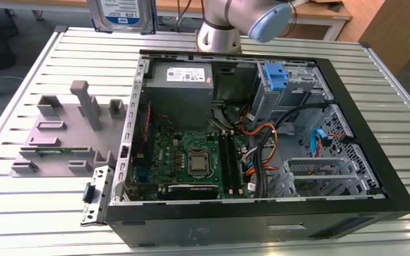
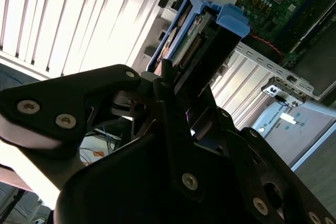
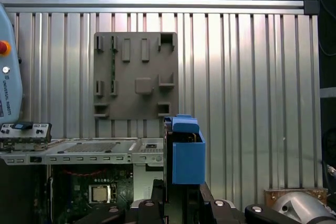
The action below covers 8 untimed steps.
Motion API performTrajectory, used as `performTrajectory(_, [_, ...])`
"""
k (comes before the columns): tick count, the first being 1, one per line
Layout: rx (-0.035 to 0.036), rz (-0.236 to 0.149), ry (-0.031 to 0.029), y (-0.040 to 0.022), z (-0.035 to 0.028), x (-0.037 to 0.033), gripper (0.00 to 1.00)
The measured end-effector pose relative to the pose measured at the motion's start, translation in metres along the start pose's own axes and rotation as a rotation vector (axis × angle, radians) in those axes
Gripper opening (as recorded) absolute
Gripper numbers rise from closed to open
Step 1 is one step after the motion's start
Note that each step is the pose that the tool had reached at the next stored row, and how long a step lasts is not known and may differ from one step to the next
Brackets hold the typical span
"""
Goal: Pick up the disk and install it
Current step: 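Pick up the disk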
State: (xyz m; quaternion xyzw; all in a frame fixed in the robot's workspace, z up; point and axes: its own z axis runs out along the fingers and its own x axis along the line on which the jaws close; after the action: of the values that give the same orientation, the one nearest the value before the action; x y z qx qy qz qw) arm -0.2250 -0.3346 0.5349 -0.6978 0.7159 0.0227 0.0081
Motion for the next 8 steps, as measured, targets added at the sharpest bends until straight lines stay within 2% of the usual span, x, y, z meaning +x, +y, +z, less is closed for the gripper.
performTrajectory(8, [0.0001,0.000,-0.0001,-0.0221,0.0006,-0.0005,0.35])
